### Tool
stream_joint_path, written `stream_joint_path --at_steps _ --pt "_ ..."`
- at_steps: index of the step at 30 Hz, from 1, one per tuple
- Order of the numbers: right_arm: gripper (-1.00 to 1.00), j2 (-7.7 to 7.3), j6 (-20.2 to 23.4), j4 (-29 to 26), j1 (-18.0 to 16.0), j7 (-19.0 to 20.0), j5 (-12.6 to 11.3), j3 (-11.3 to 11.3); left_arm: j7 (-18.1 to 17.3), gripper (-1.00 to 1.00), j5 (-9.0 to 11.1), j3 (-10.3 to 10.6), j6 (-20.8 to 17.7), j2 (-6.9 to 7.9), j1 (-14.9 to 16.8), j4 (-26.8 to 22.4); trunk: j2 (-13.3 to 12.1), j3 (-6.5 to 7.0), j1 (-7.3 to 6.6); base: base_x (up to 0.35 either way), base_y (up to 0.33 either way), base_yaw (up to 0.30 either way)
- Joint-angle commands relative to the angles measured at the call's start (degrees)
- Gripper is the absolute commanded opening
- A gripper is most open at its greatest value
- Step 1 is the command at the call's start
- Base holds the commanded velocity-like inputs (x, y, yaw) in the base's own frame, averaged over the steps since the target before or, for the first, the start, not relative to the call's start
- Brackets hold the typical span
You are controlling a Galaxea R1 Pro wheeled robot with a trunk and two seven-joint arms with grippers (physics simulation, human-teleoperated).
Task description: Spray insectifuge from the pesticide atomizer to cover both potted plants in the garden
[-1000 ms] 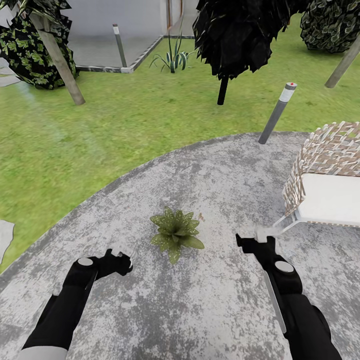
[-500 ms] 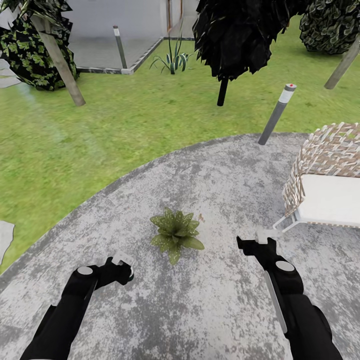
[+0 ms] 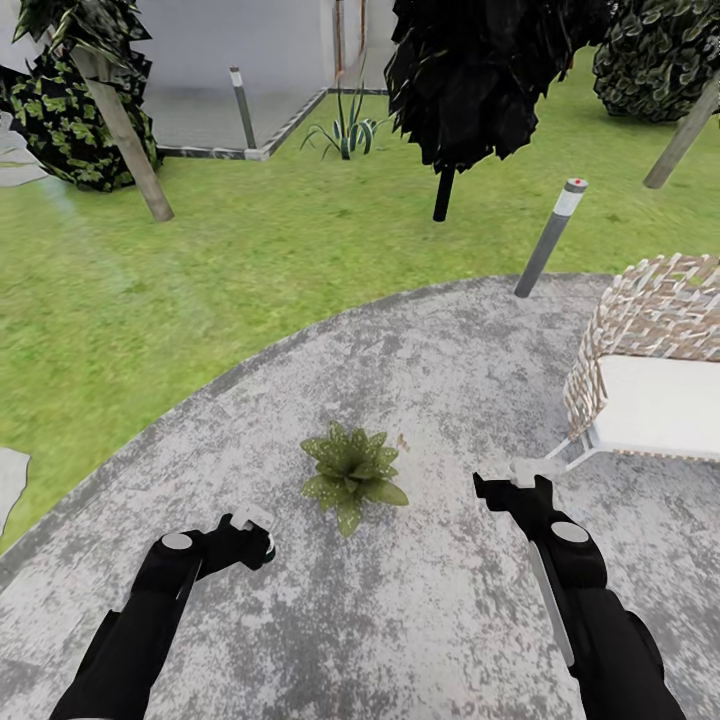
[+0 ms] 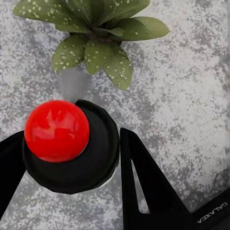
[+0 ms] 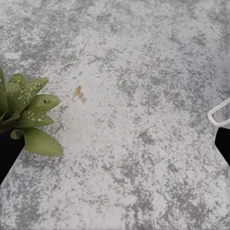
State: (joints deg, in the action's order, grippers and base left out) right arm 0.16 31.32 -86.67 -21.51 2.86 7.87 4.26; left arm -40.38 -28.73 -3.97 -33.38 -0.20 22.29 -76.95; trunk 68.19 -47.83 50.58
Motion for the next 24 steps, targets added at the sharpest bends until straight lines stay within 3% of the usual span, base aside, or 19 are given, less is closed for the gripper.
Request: stream_joint_path --at_steps 1,5,24 --pt "1.0 0.02 0.3 -0.1 0.0 0.3 0.6 0.0 -0.5 -1.0 -0.4 -0.1 -0.2 -0.03 0.0 -0.1 0.0 0.06 0.0 0.0 0.0 0.0" --pt "1.0 0.02 0.3 -0.1 0.0 0.3 0.6 0.0 -0.5 -1.0 -0.4 0.0 -0.2 -0.06 0.0 -0.1 0.0 0.43 0.0 0.0 0.0 0.0" --pt "1.0 0.02 0.3 -0.1 0.0 0.3 0.6 0.0 -0.4 -1.0 -0.4 -0.1 -0.2 -0.06 0.0 -0.1 7.6 -1.23 4.18 0.0 0.0 0.0"
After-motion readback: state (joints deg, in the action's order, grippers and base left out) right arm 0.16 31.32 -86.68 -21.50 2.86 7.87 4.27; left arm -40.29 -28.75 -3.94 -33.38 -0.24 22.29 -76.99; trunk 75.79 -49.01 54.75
